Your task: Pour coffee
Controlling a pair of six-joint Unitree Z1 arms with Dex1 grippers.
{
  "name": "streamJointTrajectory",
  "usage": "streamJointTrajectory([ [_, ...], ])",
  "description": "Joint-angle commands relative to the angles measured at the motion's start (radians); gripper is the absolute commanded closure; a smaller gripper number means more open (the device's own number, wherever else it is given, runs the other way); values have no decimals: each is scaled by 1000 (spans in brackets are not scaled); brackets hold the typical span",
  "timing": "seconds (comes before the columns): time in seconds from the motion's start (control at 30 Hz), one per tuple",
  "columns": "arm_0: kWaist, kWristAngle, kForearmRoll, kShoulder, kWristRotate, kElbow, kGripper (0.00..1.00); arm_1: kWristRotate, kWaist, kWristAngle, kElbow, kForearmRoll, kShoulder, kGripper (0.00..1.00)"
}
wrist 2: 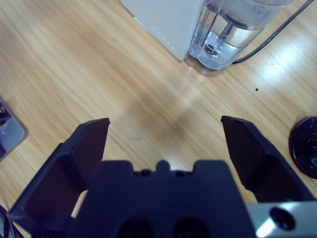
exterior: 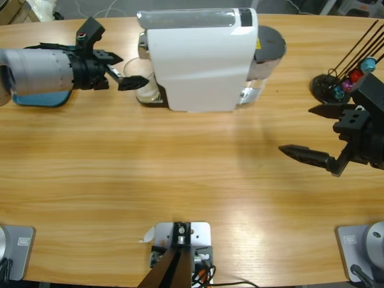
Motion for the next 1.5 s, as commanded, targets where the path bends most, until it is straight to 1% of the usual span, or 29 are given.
streamJointTrajectory([
  [0.03,-9,7,-68,129,0,-11,4,-9,12,-21,6,11,19,0],
  [0.27,-9,5,-99,186,-1,-38,11,-9,12,-23,6,11,19,0],
  [0.3,-9,5,-100,189,-2,-42,61,-9,12,-23,6,11,19,0],
  [0.33,-9,5,-100,189,-3,-44,183,-9,12,-23,6,11,19,0],
  [0.43,-9,3,-100,187,-4,-47,652,-9,12,-23,6,11,21,0],
  [0.5,-9,-6,-100,184,-5,-44,857,-9,11,-23,6,11,22,0],
  [0.53,-9,-11,-100,183,-5,-42,898,-9,12,-23,6,11,22,0],
  [0.63,-9,-17,-100,165,-5,-24,902,-9,12,-23,4,11,24,0],
  [0.77,5,-9,-95,94,-8,16,902,-9,12,-23,4,11,24,0],
  [0.87,32,-7,-41,9,-12,27,900,-11,12,-23,4,11,23,0],
  [0.97,64,-4,52,-84,-12,27,897,-11,12,-23,4,11,20,0],
  [1.1,135,53,170,-207,-13,23,897,-11,12,-22,4,11,15,0],
  [1.2,198,103,213,-249,-31,23,884,-11,12,-21,4,11,12,0],
  [1.4,364,140,189,-246,-143,74,879,-12,12,-21,4,13,7,0],
  [1.5,425,141,188,-190,-161,78,870,-12,12,-20,4,13,7,0],
])
